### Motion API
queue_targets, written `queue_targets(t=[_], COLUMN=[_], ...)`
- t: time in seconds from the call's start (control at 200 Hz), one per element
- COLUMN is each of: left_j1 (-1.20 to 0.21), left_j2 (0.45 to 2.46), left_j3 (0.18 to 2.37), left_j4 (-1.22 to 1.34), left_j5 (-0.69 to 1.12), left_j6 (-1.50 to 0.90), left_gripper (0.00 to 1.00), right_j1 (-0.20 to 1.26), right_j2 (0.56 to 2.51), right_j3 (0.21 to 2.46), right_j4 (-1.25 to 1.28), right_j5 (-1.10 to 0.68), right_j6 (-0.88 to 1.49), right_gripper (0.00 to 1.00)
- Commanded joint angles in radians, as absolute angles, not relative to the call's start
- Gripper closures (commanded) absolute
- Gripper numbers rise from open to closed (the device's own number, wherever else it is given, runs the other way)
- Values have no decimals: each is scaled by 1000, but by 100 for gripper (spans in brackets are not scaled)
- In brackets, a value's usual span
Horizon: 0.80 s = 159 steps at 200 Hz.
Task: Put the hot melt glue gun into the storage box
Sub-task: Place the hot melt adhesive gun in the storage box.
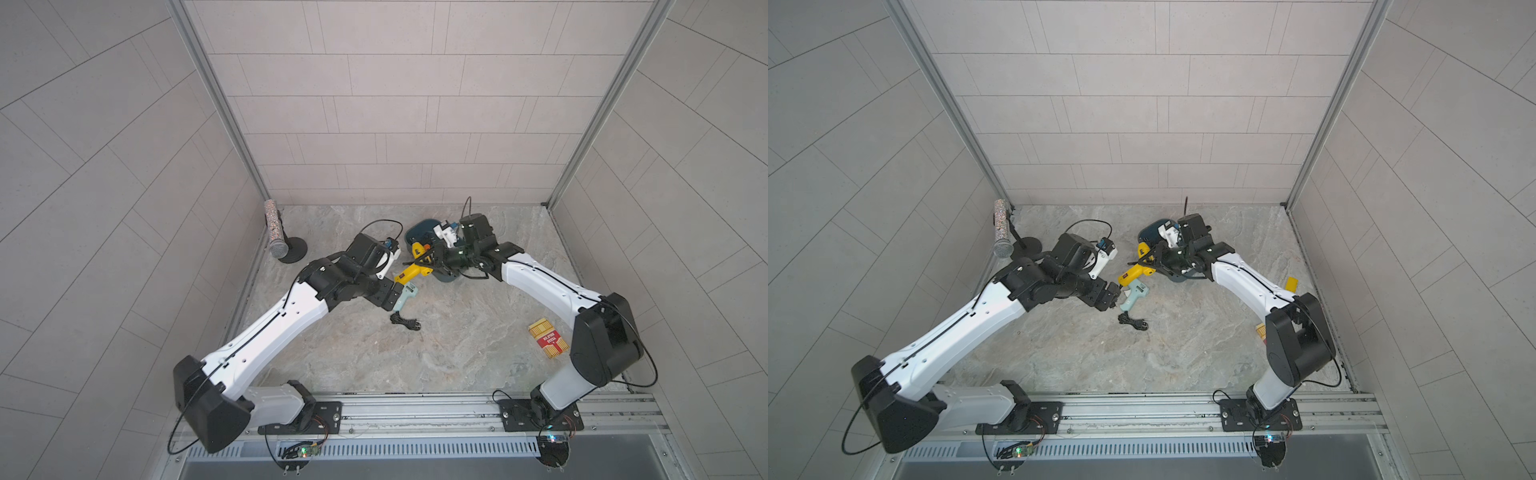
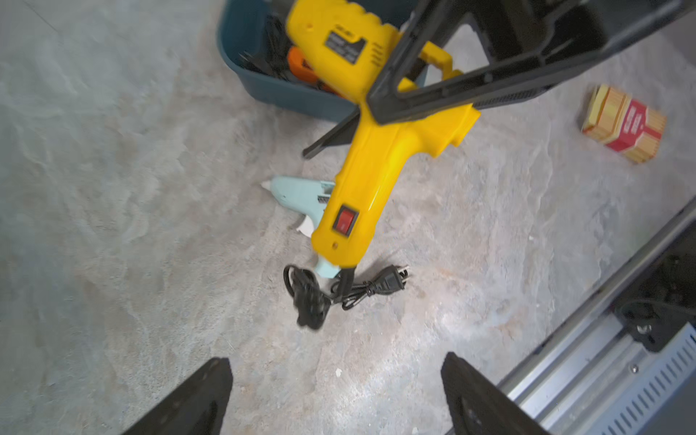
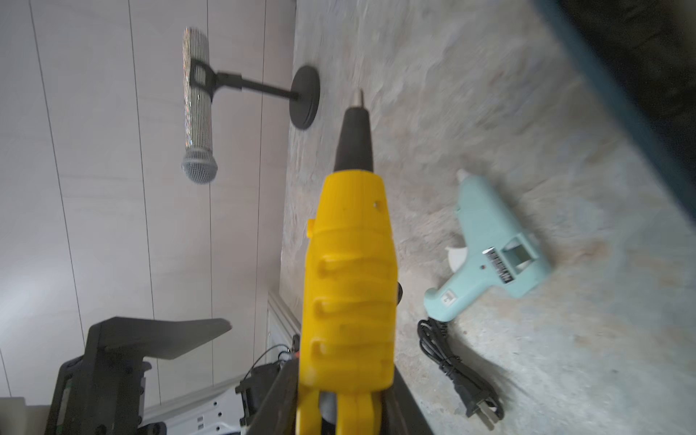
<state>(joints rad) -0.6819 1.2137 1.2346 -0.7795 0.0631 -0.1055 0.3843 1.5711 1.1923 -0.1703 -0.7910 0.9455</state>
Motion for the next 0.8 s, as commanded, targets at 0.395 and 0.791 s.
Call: queue_targets(t=[0.395, 0.791], left_j1=[-678, -663], left_j2=[961, 917], left_j3=[1067, 1034], left_j4=[-616, -645], left_j5=[-246, -252], left_j6=[-244, -242], left_gripper=[3, 3], right_j1=[311, 304], right_j2=[1642, 1696], right_j3=[1197, 1209], right_j4=[339, 274], right_j5=[-220, -3], right_j6=[1183, 1153], right_gripper=[100, 100])
